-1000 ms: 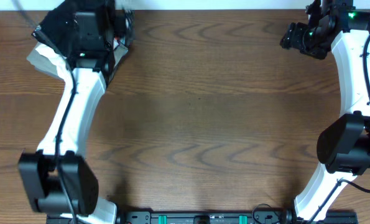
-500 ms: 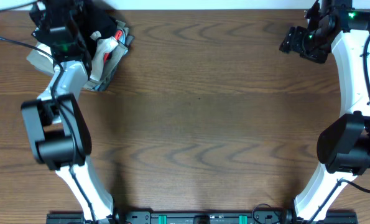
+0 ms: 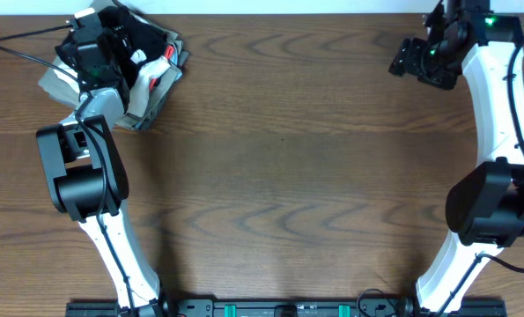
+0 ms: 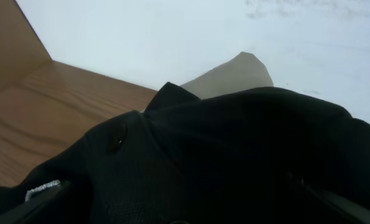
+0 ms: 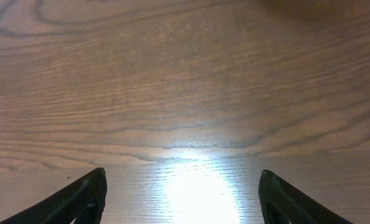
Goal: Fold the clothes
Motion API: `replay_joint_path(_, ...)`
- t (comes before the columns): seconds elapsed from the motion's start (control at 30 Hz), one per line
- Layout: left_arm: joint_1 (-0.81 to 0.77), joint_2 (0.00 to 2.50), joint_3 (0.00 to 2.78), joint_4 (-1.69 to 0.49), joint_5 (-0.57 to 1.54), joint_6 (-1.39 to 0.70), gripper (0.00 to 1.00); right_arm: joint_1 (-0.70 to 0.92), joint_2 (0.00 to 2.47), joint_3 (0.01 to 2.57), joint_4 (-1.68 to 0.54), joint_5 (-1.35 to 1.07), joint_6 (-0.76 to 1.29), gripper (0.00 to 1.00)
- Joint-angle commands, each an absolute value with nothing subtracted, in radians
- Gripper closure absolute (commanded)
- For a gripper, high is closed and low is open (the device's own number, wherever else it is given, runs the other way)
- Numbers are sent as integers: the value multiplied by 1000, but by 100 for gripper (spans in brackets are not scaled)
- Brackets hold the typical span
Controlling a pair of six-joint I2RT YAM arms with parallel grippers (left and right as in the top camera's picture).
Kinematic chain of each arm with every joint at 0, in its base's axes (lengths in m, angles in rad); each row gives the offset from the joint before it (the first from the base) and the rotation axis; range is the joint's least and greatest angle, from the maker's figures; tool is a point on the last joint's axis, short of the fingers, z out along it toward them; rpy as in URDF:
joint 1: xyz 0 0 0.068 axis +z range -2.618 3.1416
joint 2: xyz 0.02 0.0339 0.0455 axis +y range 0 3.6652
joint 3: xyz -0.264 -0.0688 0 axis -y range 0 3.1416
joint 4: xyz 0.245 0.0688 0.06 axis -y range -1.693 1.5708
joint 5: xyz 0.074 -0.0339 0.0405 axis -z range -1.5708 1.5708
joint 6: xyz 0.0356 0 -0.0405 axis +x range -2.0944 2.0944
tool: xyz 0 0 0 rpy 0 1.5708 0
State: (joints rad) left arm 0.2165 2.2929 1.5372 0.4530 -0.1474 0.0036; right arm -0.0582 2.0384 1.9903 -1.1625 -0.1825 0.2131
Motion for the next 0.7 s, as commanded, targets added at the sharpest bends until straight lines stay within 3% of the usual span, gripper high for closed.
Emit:
replay_joint_path(0.0, 212, 2371, 1467, 357, -93, 25, 2, -43, 2050, 1998, -1160, -179, 220, 24)
replay_joint_path(0.3, 212, 2128, 1467, 336, -94, 32, 2, -43, 2050, 1998, -1117, -179, 178, 16)
replay_joint_path(0.4, 212, 2024, 1467, 295, -93, 32, 2, -43, 2050, 1999, -1082, -179, 177, 1)
replay_joint_path(0.67, 210, 1676, 1467, -30, -92, 23, 2, -41, 2029, 2031, -969, -180, 78, 1)
